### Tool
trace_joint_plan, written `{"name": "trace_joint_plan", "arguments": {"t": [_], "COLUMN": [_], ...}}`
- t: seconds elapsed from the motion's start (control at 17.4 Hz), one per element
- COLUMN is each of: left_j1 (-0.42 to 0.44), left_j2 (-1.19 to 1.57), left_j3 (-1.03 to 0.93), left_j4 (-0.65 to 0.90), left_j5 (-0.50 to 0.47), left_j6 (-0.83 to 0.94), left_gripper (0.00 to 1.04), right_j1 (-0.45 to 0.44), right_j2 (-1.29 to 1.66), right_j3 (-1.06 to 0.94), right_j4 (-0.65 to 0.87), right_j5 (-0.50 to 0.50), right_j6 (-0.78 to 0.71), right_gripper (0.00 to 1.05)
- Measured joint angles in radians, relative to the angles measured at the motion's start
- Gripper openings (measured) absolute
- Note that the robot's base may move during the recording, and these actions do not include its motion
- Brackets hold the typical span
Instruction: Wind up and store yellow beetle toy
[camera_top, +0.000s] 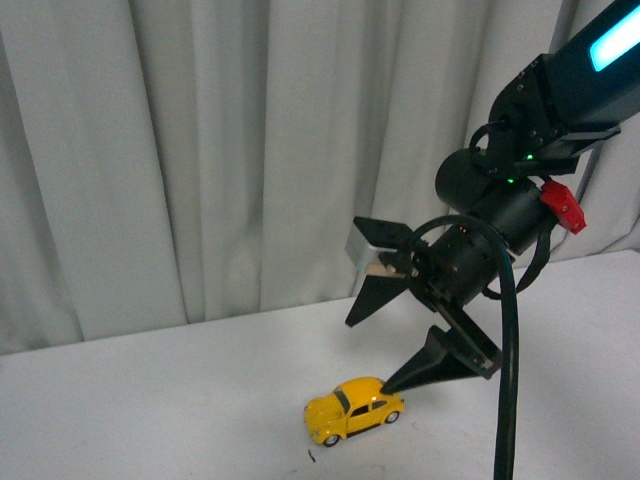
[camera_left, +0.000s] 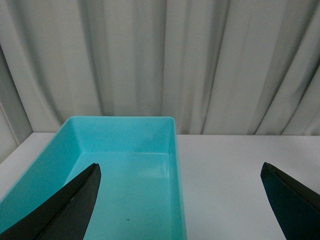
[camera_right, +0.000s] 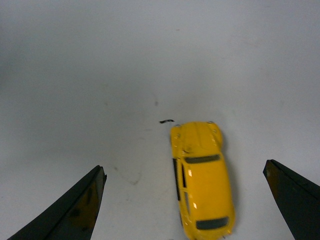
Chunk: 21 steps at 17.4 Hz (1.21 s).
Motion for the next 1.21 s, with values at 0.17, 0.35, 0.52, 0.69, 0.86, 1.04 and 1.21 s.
{"name": "trace_joint_plan", "arguments": {"t": [0.17, 0.35, 0.52, 0.69, 0.86, 1.04, 1.21], "left_j1": [0.000, 0.000, 0.000, 0.000, 0.000, 0.000, 0.000], "left_j2": [0.000, 0.000, 0.000, 0.000, 0.000, 0.000, 0.000], "left_j3": [0.000, 0.000, 0.000, 0.000, 0.000, 0.000, 0.000], "left_j4": [0.000, 0.000, 0.000, 0.000, 0.000, 0.000, 0.000], "left_j5": [0.000, 0.000, 0.000, 0.000, 0.000, 0.000, 0.000], "left_j6": [0.000, 0.000, 0.000, 0.000, 0.000, 0.000, 0.000], "left_gripper": [0.98, 0.98, 0.98, 0.98, 0.98, 0.98, 0.98], "right_j1": [0.031, 0.030, 0.030, 0.032, 0.043, 0.050, 0.057], "right_j2": [0.019, 0.068, 0.096, 0.136, 0.169, 0.177, 0.197], "right_j3": [-0.015, 0.009, 0.009, 0.030, 0.047, 0.060, 0.057], "right_j4": [0.043, 0.053, 0.088, 0.100, 0.115, 0.138, 0.158], "right_j5": [0.052, 0.089, 0.120, 0.125, 0.140, 0.140, 0.145], "right_j6": [-0.092, -0.108, -0.110, -0.112, -0.113, -0.112, -0.083], "right_gripper": [0.98, 0.98, 0.98, 0.98, 0.98, 0.98, 0.91]}}
